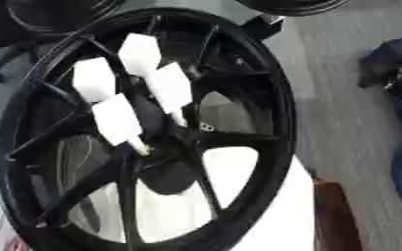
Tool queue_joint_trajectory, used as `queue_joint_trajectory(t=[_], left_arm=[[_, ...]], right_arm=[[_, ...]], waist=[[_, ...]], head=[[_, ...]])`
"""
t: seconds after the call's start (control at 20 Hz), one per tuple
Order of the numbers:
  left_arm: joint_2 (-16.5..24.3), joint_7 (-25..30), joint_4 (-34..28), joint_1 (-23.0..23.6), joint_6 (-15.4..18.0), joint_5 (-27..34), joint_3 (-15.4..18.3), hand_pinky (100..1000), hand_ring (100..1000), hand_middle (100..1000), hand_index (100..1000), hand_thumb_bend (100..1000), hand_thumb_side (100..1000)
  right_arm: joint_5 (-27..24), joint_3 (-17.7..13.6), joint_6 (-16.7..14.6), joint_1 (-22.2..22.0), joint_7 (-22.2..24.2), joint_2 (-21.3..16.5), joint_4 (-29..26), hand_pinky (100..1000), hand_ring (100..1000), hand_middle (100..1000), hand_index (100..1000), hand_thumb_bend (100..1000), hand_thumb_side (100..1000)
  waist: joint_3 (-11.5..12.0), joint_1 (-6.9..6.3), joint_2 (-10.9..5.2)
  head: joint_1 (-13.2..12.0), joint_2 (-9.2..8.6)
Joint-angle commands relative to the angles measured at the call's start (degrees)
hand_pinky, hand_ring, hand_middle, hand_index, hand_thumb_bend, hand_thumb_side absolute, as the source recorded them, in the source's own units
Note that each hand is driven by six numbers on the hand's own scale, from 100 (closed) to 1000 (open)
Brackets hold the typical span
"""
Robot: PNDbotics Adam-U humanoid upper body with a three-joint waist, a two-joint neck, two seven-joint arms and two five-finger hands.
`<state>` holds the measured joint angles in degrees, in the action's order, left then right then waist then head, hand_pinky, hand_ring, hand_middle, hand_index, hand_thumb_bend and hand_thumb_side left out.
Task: Pull the pin out of the wheel hub.
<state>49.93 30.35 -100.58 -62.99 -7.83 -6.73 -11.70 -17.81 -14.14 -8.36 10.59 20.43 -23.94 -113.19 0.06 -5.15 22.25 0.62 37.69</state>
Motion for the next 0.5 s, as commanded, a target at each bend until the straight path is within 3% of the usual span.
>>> queue_joint_trajectory(t=[0.05, 0.5], left_arm=[[2.16, -0.13, -0.72, -0.71, -0.02, 0.24, 0.50, 753, 728, 613, 761, 239, 492], [2.21, 0.91, -0.91, -0.72, -0.43, 0.23, -0.29, 759, 737, 624, 771, 244, 504]], right_arm=[[-0.37, -0.52, -0.13, 0.45, 0.08, -1.10, -1.40, 789, 642, 625, 801, 100, 545], [-0.48, -0.55, -0.10, 0.44, 0.03, -1.18, -1.40, 789, 642, 625, 801, 100, 546]], waist=[[-0.04, 0.27, -1.69], [-0.08, 0.21, -1.75]], head=[[-0.22, -0.31], [-0.19, -0.60]])
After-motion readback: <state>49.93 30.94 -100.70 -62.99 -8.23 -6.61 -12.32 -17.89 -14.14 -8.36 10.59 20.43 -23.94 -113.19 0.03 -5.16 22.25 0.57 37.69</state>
